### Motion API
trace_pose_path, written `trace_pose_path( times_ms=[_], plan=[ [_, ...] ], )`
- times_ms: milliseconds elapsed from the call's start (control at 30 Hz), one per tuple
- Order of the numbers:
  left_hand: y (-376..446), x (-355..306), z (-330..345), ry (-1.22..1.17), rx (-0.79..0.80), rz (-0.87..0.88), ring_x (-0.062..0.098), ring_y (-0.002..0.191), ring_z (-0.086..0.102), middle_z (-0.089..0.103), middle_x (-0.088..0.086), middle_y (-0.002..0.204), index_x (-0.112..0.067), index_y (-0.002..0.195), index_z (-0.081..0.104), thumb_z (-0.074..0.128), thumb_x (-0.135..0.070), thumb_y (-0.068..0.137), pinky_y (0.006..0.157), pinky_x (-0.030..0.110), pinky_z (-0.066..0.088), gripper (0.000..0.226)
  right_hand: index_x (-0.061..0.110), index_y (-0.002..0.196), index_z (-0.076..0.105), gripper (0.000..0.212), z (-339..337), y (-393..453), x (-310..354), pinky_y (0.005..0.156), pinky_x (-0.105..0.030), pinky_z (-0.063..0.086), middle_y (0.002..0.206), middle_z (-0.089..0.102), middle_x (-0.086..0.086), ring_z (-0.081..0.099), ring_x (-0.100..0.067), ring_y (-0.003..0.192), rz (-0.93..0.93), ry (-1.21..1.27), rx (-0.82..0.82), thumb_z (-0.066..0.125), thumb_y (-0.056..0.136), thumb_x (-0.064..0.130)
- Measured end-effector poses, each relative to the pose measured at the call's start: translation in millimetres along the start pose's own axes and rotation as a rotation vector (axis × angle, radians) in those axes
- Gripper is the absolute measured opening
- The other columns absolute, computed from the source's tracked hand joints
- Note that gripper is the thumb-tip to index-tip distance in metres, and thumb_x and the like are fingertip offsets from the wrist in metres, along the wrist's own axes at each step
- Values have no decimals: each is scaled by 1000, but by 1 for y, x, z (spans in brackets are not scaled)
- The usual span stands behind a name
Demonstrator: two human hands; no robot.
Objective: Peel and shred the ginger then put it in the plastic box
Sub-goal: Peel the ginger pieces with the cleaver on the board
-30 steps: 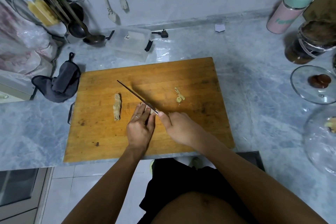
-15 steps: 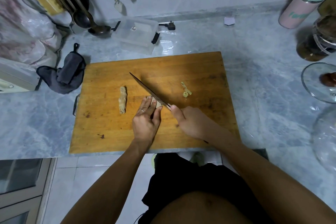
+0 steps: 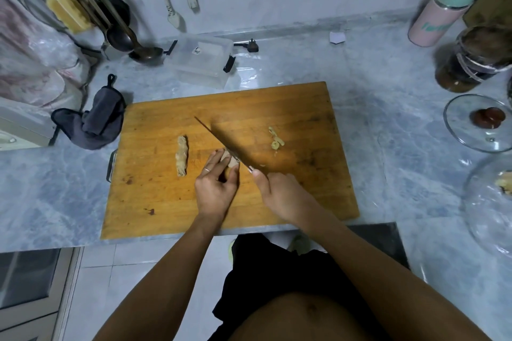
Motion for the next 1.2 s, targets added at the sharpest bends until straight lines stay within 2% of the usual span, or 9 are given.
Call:
trace_pose_path(
  times_ms=[267, 400, 467, 534, 600, 667, 767, 901, 1201],
  plan=[
    [3, 0, -8, -18, 110, -6, 11, 126, 54, 62, -1, 133, -10, 112, 73, 73, -6, 82, 109, 20, 38, 30, 14, 65, 53, 68, -35, -20, -27, 69, -33, 43, 73, 62, -10, 62, -25, 75, 44, 44, -19, 13, 105, 50],
    [7, -10, 1, 40, 189, 24, -13, 106, 46, 52, -1, 144, -13, 109, 70, 72, -5, 81, 92, -5, 26, 28, 16, 61, 45, 65, -25, -22, -13, 60, -32, 40, 59, 50, -3, 51, -21, 58, 26, 175, -13, 15, 105, 54],
    [9, -9, 3, 45, 205, 2, -14, 106, 43, 51, 2, 146, -14, 108, 66, 73, -5, 80, 95, 2, 29, 29, 14, 65, 48, 65, -16, -23, -8, 55, -30, 41, 57, 50, -1, 49, -18, 51, 50, 220, 7, 16, 105, 55],
    [10, -7, 1, -9, 179, -31, 5, 120, 53, 57, 3, 139, -15, 106, 65, 74, -6, 80, 103, 20, 39, 29, 12, 71, 51, 65, -8, -24, -8, 47, -26, 40, 56, 49, -3, 48, -16, 44, 73, 255, 22, 17, 104, 57],
    [8, -7, -5, -79, 137, -82, 14, 109, 61, 64, 0, 126, -15, 105, 64, 77, -10, 81, 95, 28, 48, 28, 11, 72, 51, 65, -4, -26, -10, 43, -24, 38, 54, 47, -4, 46, -16, 39, 73, 270, 30, 17, 104, 57],
    [3, -7, -7, -88, 127, -132, 11, 94, 62, 67, -4, 118, -15, 110, 63, 75, -16, 85, 84, 24, 49, 28, 11, 70, 50, 65, -6, -27, -11, 44, -24, 38, 50, 46, -1, 45, -16, 39, 62, 277, 28, 18, 105, 56],
    [-2, -2, -4, -107, 143, -193, 7, 109, 59, 62, -4, 132, -16, 121, 64, 69, -23, 91, 89, 14, 42, 31, 17, 64, 47, 62, -13, -30, -15, 44, -21, 36, 38, 45, 14, 45, -5, 36, 38, 280, 19, 19, 107, 51],
    [0, 6, 1, -180, 133, -259, 13, 123, 58, 64, -1, 132, -14, 123, 67, 66, -24, 94, 105, 28, 45, 31, 32, 62, 41, 51, -25, -36, -10, 56, -15, 30, 54, 44, 14, 43, 2, 54, -34, 198, -22, 23, 108, 43],
    [9, 7, -2, -401, -3, -468, 15, 106, 66, 75, 4, 105, -4, 106, 76, 57, 1, 91, 103, 36, 48, 24, 9, 97, 70, 70, -28, -40, 6, 84, -44, 52, 83, 70, -8, 63, -23, 83, -188, 36, -33, 21, 103, 58]
  ],
)
Point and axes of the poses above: each hand's wrist, its own y-axis towards the middle knuckle, its own z-axis out of the palm, x = y × z, the point moved 10 cm from there along y, towards the middle knuckle
